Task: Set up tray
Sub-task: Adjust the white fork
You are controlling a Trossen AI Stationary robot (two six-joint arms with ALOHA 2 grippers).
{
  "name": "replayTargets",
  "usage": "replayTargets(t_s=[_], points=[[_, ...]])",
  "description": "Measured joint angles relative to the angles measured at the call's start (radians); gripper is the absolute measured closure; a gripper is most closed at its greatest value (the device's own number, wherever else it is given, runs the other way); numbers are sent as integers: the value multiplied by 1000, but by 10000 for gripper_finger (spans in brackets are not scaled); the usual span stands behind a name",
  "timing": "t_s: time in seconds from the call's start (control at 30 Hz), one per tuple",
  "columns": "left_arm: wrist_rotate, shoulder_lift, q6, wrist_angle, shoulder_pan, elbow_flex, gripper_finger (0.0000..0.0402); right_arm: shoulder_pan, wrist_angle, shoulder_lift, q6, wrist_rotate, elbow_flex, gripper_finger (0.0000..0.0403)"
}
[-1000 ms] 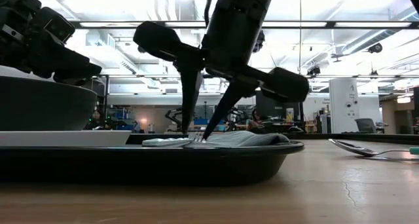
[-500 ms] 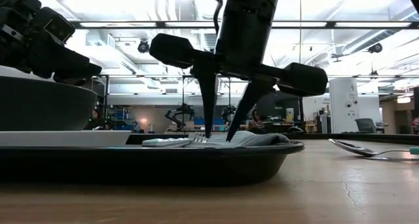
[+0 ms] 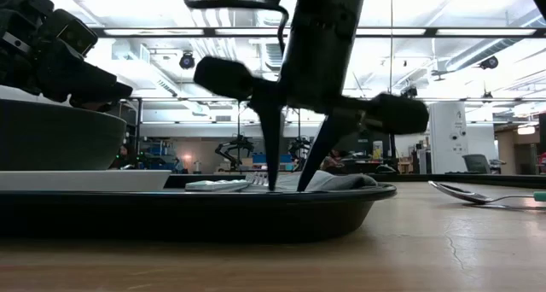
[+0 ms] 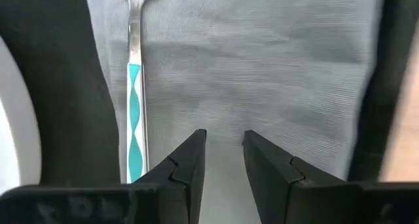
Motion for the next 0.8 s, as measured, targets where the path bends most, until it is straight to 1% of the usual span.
replayTargets(t_s=[0.27,0.37,0.8], points=[[0,1,0,0,0,0,287,0,95,28,-47,5,2,307],[0,4,0,0,0,0,287,1,119,29,-57,37,2,307],[0,13,0,0,0,0,287,1,94,27,-68,43,16,307]])
